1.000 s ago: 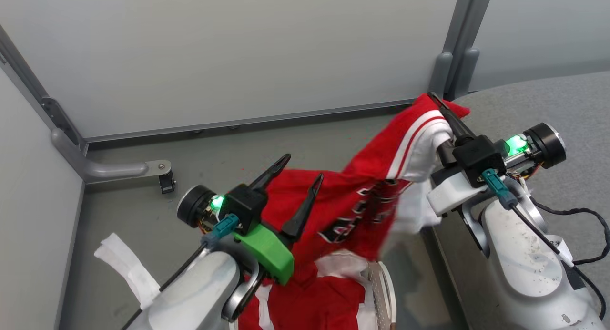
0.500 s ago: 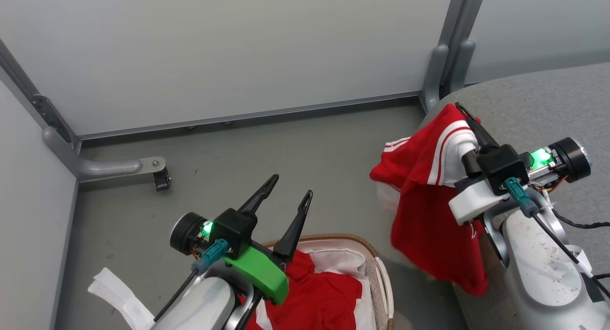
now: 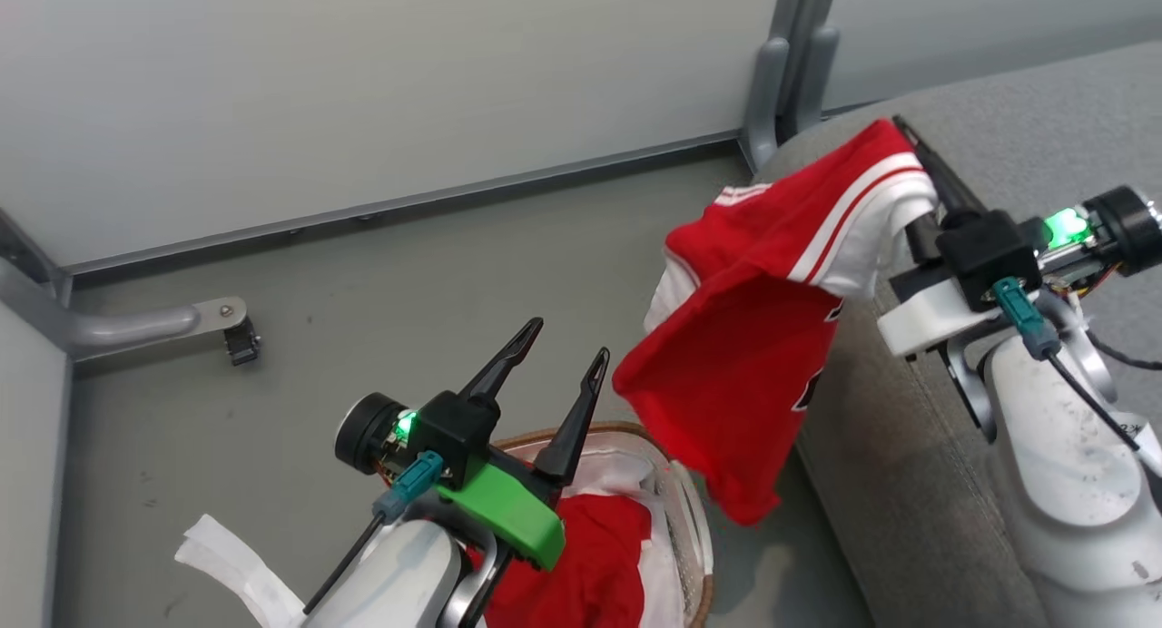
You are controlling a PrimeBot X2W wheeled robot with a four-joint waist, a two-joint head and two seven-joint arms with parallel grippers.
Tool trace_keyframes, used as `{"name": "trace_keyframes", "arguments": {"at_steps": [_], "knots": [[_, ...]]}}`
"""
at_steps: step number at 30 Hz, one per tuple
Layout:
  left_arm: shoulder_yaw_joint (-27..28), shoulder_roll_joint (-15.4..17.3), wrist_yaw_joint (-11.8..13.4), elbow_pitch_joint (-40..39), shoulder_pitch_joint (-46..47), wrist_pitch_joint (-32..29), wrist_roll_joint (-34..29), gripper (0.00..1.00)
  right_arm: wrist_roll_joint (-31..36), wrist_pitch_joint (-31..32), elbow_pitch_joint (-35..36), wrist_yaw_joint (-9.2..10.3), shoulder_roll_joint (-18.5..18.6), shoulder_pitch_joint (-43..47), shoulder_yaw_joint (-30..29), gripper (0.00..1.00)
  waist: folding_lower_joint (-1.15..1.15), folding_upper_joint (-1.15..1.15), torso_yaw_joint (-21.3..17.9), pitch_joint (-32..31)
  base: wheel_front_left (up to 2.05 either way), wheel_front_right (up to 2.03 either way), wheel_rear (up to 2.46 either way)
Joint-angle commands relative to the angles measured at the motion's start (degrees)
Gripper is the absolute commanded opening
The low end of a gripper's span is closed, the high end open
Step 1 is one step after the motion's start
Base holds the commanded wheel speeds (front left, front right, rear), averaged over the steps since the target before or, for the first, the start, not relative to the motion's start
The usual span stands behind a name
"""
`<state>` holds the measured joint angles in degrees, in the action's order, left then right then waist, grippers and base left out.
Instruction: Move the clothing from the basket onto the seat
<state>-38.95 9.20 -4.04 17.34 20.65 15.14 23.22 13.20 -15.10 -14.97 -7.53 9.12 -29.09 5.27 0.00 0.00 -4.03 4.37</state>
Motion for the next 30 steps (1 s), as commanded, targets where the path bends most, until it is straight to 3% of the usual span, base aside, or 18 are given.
{"name": "trace_keyframes", "arguments": {"at_steps": [1, 16, 24, 30], "knots": [[0.5, -0.4, -0.4, -0.2, 1.2, 0.0, -1.0, 1.0, -0.1, -0.1, 0.7, 0.08, 0.5, -1.8, -0.2, 0.0, 0.0, 0.0, -4.4, 3.6, 0.0, 0.0, 0.0], [-0.3, -0.8, -2.6, 1.9, 7.1, 0.0, -5.2, 1.0, -0.7, -0.1, 3.0, 0.08, 1.0, -3.0, -5.8, 0.0, 0.0, 0.0, -17.8, 12.7, 0.0, 0.0, 0.0], [-1.0, -0.6, -3.0, 3.0, 8.0, 0.0, -6.0, 1.0, -0.7, -0.1, 2.7, 0.08, 0.5, -2.5, -7.6, 0.0, 0.0, 0.0, -19.4, 14.8, 0.0, 0.0, 0.0], [-1.2, -0.8, -3.1, 3.5, 8.0, 0.0, -6.0, 1.0, -0.1, -0.1, -0.1, 0.09, 1.4, -6.6, -8.0, 0.0, 0.0, 0.0, -17.0, 15.6, 0.0, 0.0, 0.0]]}}
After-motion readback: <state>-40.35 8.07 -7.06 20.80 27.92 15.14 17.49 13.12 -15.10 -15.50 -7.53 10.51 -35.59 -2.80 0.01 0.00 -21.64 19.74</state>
